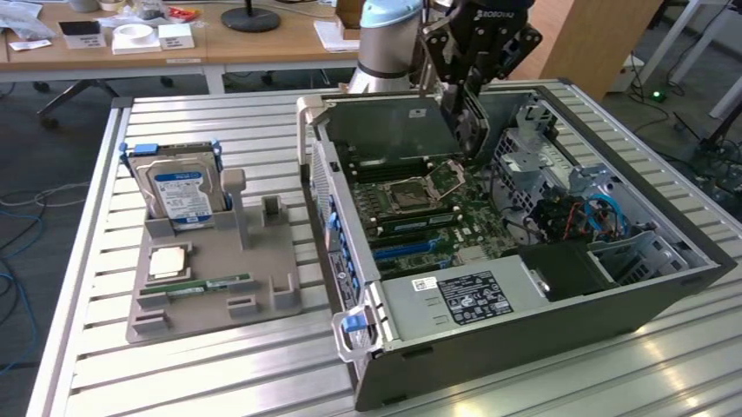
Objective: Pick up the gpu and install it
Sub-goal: 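Pick up the gpu and move the gpu toward the slot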
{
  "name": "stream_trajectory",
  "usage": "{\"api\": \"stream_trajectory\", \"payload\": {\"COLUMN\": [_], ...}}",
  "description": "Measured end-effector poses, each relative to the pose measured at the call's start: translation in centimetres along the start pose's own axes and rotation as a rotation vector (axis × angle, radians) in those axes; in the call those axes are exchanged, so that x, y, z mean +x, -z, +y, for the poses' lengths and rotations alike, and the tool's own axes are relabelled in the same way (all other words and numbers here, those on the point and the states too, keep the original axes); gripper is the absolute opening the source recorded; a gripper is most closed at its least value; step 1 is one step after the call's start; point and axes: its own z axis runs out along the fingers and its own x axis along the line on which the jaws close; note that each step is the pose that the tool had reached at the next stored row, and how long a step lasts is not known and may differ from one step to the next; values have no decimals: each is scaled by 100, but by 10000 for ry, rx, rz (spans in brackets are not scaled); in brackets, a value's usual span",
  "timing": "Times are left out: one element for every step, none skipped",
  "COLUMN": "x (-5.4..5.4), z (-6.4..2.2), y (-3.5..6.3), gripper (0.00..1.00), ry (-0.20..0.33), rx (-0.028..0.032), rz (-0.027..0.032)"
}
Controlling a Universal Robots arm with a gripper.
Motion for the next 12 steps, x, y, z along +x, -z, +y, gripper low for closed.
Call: {"api": "stream_trajectory", "payload": {"x": [-35, -75, -113, -151, -190, -228, -266, -310, -350, -390, -431, -472], "z": [2, 3, 5, 7, 8, 10, 12, 14, 15, 17, 19, 20], "y": [-1, -2, -3, -4, -5, -5, -6, -8, -8, -9, -10, -11], "gripper": [26, 26, 26, 26, 26, 26, 26, 26, 26, 26, 26, 26], "ry": [1, 1, -1, 0, 1, 1, -1, 0, 1, -1, -1, 2], "rx": [-1, -1, -2, -3, -4, -4, -5, -6, -6, -6, -7, -6], "rz": [1, 1, 0, 0, 0, 1, 0, 0, 0, 0, 1, 1]}}
